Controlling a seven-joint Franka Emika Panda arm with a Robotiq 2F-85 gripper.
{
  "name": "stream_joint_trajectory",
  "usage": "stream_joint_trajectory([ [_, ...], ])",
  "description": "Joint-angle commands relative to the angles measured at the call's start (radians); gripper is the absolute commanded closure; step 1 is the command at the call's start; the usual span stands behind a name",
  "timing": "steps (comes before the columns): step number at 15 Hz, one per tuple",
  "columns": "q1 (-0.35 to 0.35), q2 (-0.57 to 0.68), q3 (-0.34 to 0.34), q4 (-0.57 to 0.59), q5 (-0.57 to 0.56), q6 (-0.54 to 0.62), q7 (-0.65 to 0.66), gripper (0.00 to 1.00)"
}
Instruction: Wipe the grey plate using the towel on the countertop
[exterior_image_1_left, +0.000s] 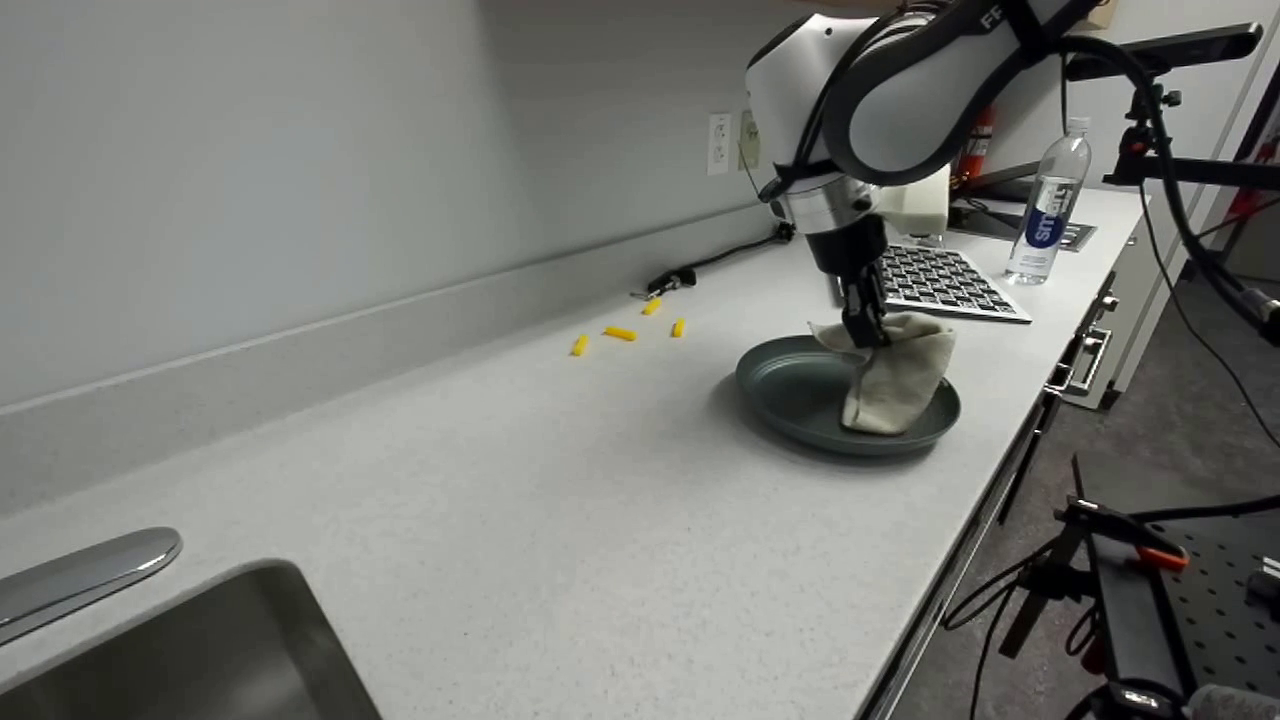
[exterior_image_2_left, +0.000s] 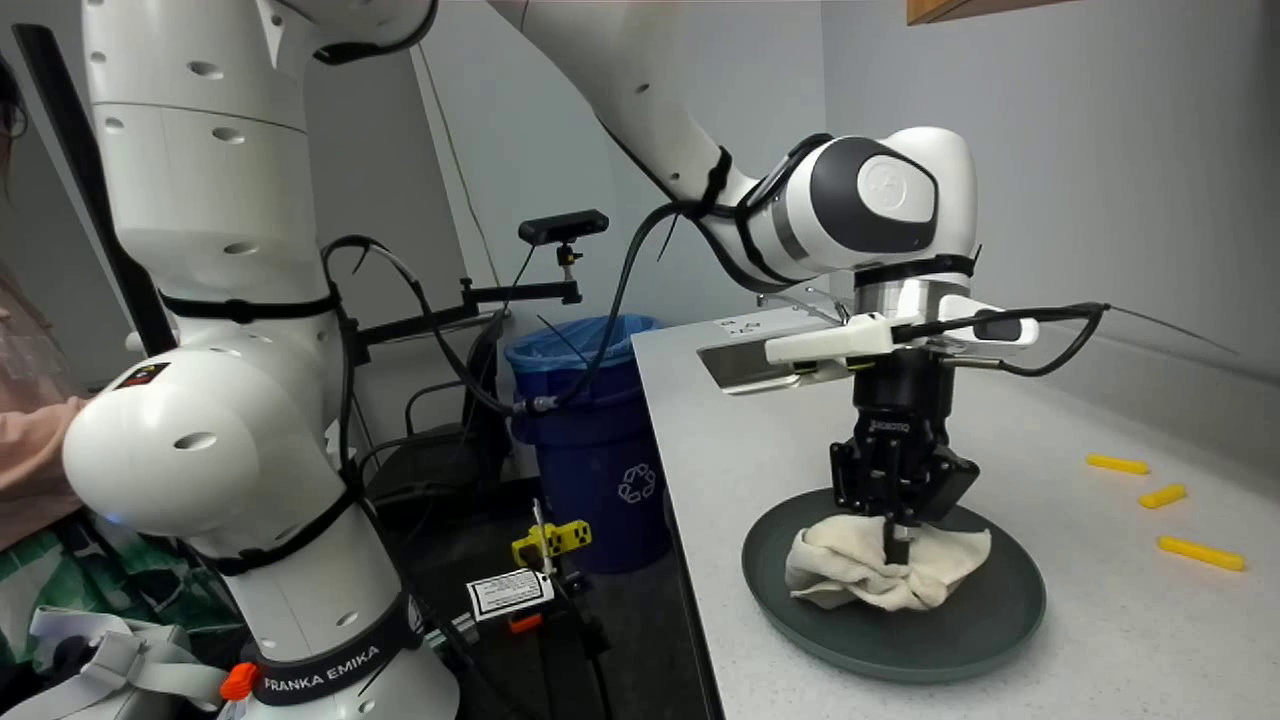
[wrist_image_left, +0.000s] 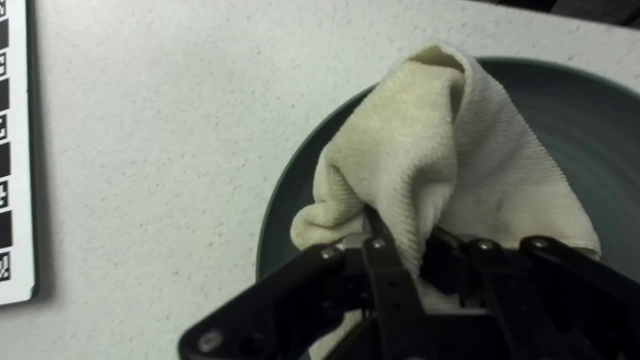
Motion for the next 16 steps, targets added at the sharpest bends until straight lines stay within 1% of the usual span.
stream_joint_trajectory([
  [1,0.005,0.006,-0.01,-0.013,-0.079,0.127,0.127,0.97],
  [4,0.007,0.0,-0.01,-0.029,-0.082,0.217,0.196,0.97],
  [7,0.001,-0.009,0.009,-0.039,0.011,0.243,0.181,0.97],
  [11,-0.003,-0.016,0.054,-0.051,0.194,0.208,0.081,0.97],
  [12,-0.001,-0.015,0.06,-0.057,0.216,0.204,0.067,0.97],
  [14,0.002,-0.01,0.066,-0.068,0.23,0.181,0.039,0.97],
  [16,0.003,-0.009,0.058,-0.081,0.2,0.157,0.032,0.97],
])
